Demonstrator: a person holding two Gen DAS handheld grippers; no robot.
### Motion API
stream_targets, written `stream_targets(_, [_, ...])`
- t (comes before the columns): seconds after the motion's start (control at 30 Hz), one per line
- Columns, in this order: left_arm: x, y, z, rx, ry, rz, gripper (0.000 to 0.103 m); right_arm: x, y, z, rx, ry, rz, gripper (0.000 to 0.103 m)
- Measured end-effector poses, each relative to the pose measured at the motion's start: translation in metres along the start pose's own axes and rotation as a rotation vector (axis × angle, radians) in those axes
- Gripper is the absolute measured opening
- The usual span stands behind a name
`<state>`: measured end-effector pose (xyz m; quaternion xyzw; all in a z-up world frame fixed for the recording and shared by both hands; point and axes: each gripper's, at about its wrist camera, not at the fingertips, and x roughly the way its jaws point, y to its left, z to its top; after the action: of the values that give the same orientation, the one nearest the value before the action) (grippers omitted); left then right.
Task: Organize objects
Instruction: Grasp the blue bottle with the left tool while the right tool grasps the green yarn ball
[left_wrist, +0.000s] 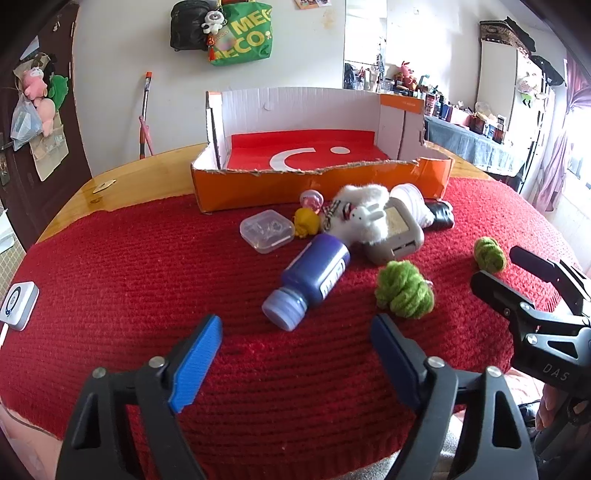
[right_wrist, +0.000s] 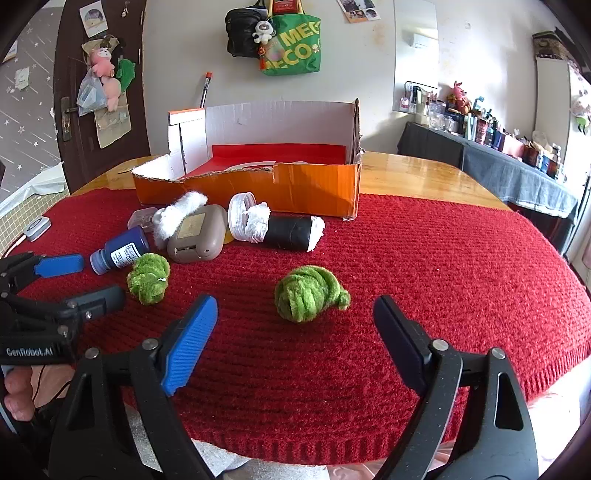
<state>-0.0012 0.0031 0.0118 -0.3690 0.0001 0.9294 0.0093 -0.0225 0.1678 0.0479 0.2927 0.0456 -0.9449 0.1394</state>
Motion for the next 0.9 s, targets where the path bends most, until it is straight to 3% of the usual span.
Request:
stream_targets(0.4, [0.007,-0.003,0.014,0.02,-0.011,0.001,0.07,0.007,-0.003,0.007,-0.015,0.011,0.016,0.059])
stream_targets(0.57, [0.013,-0.004,0.019,0.021,-0.001,-0.011,0.065,0.011,-0.009,0.01,-0.003,0.019,0.011,0.044])
stream_targets(0.7, [0.016,-0.002,0.019,0.022,0.008,-0.021,0.054,0.016,-0.012,0.012,-0.005,0.034,0.013,0.039])
stream_targets(0.83, [0.016,-0.003,0.019,0.031,0.005,-0.028,0.034,0.017,-0.008,0.013,-0.033,0.037,0.0,0.036])
stream_targets(0.9, [0.016,-0.003,0.019,0.035,0.005,-0.03,0.031,0.015,-0.009,0.013,-0.031,0.027,0.009,0.035])
